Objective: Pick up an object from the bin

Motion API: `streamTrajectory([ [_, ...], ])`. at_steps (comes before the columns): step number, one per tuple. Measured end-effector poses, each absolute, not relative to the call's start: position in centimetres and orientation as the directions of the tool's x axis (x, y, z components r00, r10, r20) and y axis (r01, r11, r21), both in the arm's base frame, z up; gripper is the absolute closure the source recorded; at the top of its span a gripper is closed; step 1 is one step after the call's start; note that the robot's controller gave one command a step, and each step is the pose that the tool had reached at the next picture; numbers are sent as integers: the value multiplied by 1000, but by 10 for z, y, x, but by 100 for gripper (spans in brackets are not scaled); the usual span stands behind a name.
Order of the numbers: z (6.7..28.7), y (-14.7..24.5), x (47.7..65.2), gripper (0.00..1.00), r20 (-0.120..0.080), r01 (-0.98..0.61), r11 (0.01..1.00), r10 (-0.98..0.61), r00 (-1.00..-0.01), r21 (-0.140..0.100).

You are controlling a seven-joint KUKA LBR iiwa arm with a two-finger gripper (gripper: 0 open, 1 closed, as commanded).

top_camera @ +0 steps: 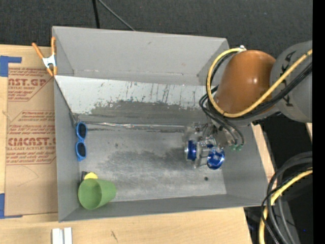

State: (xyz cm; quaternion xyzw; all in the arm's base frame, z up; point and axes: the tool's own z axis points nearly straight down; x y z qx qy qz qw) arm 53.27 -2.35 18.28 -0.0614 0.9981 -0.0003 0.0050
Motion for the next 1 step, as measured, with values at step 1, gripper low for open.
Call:
streamTrajectory([
  [1,283,-47,514,100,-11,-147,989,-147,-989,-3],
])
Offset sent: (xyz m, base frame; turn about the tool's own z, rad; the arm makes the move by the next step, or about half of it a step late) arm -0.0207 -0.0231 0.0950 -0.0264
